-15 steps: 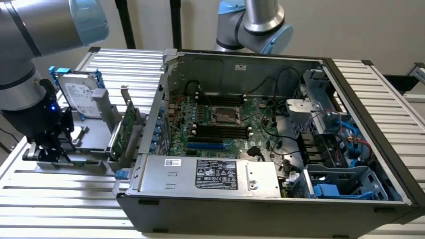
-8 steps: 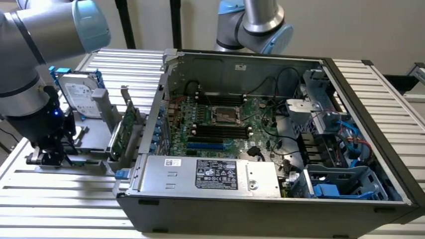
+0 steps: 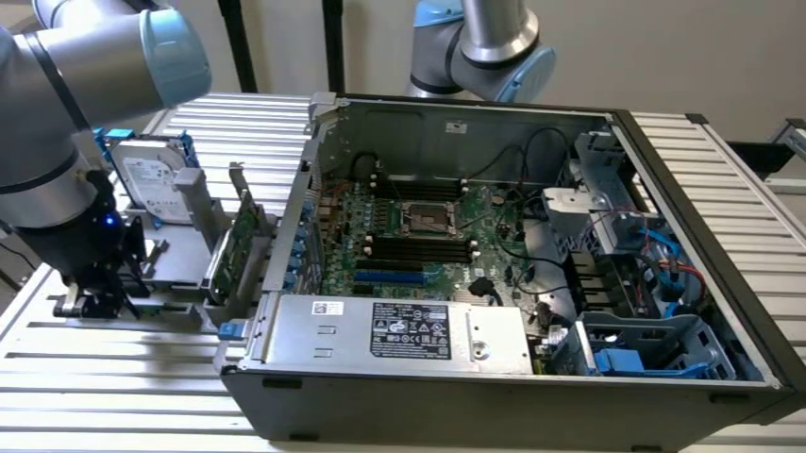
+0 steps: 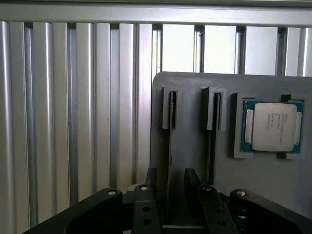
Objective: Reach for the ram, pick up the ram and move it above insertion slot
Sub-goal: 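Pick up the ram and move it above insertion slot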
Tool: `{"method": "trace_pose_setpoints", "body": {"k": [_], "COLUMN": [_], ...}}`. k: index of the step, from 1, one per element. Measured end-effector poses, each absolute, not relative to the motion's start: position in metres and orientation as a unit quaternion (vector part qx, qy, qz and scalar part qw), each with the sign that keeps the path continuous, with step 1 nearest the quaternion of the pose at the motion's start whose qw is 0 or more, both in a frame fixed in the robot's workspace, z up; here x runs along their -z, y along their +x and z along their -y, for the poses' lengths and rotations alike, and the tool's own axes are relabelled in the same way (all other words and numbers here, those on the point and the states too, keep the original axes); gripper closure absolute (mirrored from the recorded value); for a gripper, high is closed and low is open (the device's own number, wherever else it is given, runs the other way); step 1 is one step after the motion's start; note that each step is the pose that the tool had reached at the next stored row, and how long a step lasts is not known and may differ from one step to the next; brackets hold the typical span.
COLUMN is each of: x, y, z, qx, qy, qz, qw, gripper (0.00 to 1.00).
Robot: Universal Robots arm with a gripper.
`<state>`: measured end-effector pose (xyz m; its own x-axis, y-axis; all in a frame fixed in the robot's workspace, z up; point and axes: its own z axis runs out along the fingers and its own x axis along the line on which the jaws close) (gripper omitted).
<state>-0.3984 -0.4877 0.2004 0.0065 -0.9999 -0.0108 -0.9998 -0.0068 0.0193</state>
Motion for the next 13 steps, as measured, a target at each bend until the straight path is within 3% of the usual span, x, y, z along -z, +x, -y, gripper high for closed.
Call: {"method": "trace_pose_setpoints", "body": {"k": [9, 13], "x": [-0.1961, -0.1959], "y": [-0.3964, -0.3963], "z": [0.4878, 0.4878], "qx": [0.011, 0.011], "qy": [0.709, 0.709], "qz": [0.705, 0.705], "qw": [0.003, 0.003], "gripper": [0.64, 0.78]}}
